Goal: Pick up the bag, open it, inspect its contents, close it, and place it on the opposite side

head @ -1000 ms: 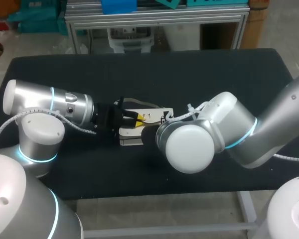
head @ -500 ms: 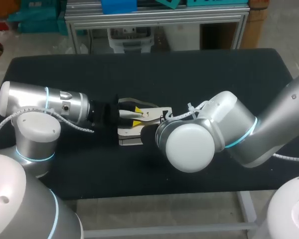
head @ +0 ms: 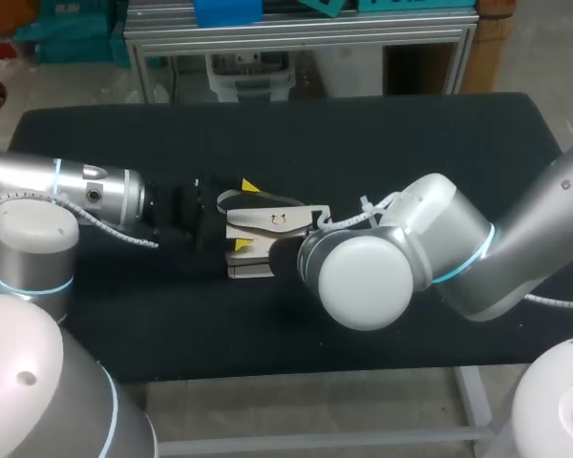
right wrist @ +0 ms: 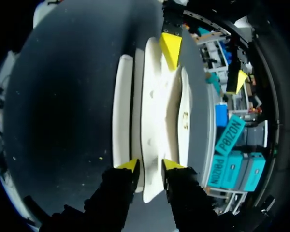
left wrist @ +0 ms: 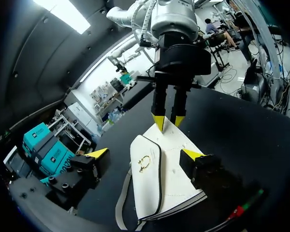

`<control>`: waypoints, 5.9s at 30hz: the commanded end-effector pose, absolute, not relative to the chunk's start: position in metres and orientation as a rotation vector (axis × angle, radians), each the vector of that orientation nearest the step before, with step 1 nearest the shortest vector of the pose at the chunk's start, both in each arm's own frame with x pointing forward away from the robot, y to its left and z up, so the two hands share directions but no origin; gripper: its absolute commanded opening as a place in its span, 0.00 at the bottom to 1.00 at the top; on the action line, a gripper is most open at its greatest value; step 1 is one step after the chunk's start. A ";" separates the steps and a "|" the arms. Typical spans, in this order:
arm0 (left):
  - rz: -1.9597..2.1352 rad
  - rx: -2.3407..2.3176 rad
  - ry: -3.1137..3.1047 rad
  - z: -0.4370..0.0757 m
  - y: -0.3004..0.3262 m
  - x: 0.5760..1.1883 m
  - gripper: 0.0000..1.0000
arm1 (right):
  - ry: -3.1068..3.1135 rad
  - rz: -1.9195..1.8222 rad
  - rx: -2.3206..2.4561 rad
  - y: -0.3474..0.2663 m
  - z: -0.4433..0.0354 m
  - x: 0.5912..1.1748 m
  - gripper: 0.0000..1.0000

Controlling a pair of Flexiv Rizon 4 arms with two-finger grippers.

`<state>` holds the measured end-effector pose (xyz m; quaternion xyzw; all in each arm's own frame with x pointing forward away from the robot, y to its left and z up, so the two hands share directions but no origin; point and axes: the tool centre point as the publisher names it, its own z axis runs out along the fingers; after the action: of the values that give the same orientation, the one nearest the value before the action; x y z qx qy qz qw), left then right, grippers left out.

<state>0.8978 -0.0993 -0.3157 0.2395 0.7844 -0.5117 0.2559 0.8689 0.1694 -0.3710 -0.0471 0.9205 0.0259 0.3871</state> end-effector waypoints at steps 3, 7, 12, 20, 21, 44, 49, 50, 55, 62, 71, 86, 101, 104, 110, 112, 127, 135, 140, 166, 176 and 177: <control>-1.415 0.566 2.193 -0.304 -0.092 0.900 1.00 | 2.180 0.238 -0.181 0.164 -0.359 0.858 1.00; -1.400 0.443 2.286 -0.297 -0.090 0.901 1.00 | 2.212 0.235 -0.183 0.166 -0.346 0.852 1.00; -1.341 0.266 2.438 -0.290 -0.087 0.901 1.00 | 2.317 0.227 -0.156 0.166 -0.329 0.853 1.00; -1.178 0.134 2.569 -0.289 -0.075 0.899 1.00 | 2.495 0.181 -0.139 0.164 -0.305 0.863 1.00; -1.156 0.125 2.583 -0.288 -0.072 0.898 1.00 | 2.505 0.201 -0.153 0.163 -0.303 0.864 1.00; -0.810 -0.748 2.926 -0.296 -0.045 0.913 1.00 | 3.059 0.212 0.094 0.149 -0.265 0.888 1.00; -0.810 -0.748 2.926 -0.296 -0.045 0.913 1.00 | 3.073 0.226 0.117 0.147 -0.264 0.888 1.00; -0.810 -0.748 2.926 -0.296 -0.045 0.913 1.00 | 3.073 0.226 0.117 0.147 -0.264 0.888 1.00; -0.810 -0.748 2.926 -0.296 -0.045 0.913 1.00 | 3.073 0.226 0.117 0.147 -0.264 0.888 1.00; -0.810 -0.748 2.926 -0.296 -0.045 0.913 1.00 | 3.080 0.226 0.231 0.152 -0.262 0.894 1.00; -0.789 -1.717 2.737 -0.299 -0.063 0.915 1.00 | 3.023 0.441 1.166 0.133 -0.249 0.914 1.00; -0.972 -2.281 2.423 -0.298 -0.049 0.914 1.00 | 2.848 0.710 1.749 0.100 -0.264 0.912 1.00; -1.027 -2.645 2.203 -0.317 -0.052 0.899 1.00 | 2.725 0.995 2.142 0.122 -0.287 0.879 1.00; -1.099 -2.683 2.192 -0.321 -0.053 0.898 1.00 | 2.674 1.060 2.240 0.124 -0.294 0.876 1.00; -1.247 -2.760 2.131 -0.330 -0.051 0.902 1.00 | 2.567 1.108 2.443 0.124 -0.317 0.879 1.00; -1.280 -2.763 2.149 -0.331 -0.051 0.901 1.00 | 2.524 1.123 2.491 0.124 -0.323 0.880 1.00; -1.403 -2.755 2.234 -0.342 -0.059 0.911 0.84 | 2.271 1.328 2.663 0.136 -0.343 0.905 1.00; -1.420 -2.786 2.277 -0.351 -0.061 0.913 0.80 | 2.268 1.410 2.721 0.145 -0.353 0.908 1.00; -1.456 -2.780 2.299 -0.355 -0.061 0.913 0.74 | 2.244 1.438 2.721 0.148 -0.351 0.911 1.00; -1.504 -2.832 2.460 -0.378 -0.070 0.922 0.39 | 2.239 1.490 2.799 0.172 -0.385 0.922 0.63; -1.524 -2.799 2.485 -0.373 -0.072 0.920 0.10 | 2.238 1.522 2.760 0.172 -0.383 0.924 0.00; -1.526 -2.796 2.487 -0.372 -0.072 0.920 0.07 | 2.237 1.534 2.750 0.172 -0.382 0.924 0.00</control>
<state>0.9201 -0.0667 -0.3708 -0.6235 0.5549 -0.3384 -0.4345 0.9256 0.1675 -0.3827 0.6671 0.5431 0.3671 -0.3540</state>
